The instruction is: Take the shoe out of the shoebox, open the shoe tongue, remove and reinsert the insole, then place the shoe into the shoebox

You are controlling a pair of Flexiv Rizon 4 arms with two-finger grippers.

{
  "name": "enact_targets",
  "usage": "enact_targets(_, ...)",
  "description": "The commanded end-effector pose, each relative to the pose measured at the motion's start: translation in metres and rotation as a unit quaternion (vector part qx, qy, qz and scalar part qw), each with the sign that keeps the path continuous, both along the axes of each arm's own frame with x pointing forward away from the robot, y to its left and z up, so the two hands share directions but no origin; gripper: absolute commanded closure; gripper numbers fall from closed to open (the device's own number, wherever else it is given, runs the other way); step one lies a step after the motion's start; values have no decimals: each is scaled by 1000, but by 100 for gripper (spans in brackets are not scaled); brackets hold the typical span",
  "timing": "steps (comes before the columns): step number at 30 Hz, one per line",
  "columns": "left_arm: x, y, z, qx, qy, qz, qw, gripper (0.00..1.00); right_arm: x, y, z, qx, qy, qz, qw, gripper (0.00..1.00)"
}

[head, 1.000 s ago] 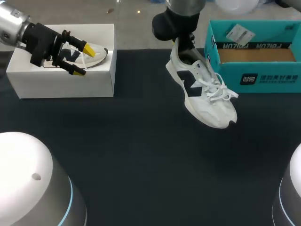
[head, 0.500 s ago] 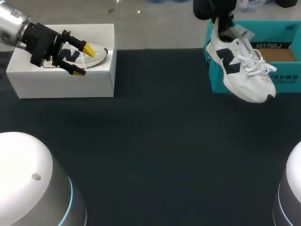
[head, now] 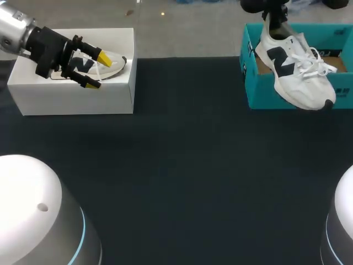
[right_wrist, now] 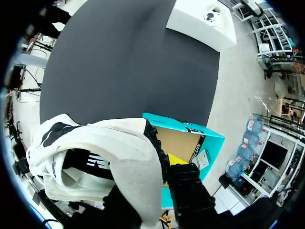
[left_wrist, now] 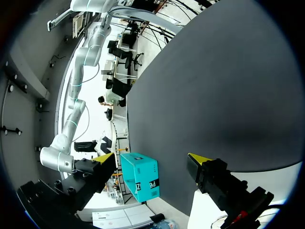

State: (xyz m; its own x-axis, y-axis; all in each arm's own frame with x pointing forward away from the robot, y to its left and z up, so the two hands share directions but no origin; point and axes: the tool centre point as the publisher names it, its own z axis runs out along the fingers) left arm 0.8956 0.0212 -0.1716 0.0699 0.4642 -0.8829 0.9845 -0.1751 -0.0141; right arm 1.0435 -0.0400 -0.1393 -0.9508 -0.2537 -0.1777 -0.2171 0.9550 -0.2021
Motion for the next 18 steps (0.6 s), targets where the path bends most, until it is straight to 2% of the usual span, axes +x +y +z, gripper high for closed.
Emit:
enact_targets(1, 0, 0, 0, 1, 0, -1, 1000, 0, -1, -1, 2, 0, -1, 0, 1000, 100)
enact_targets(8, 0, 0, 0, 1, 0, -1, 1000, 0, 0, -2, 0, -1, 1, 13, 1000, 100)
enact_targets(14, 0, 0, 0, 1, 0, -1, 1000, 0, 20, -47, -12, -14, -2, 36, 999, 100)
enact_targets(18, 0, 0, 0, 1, 0, -1, 1000, 0, 36, -78, -14, -17, 5, 25, 1000, 100)
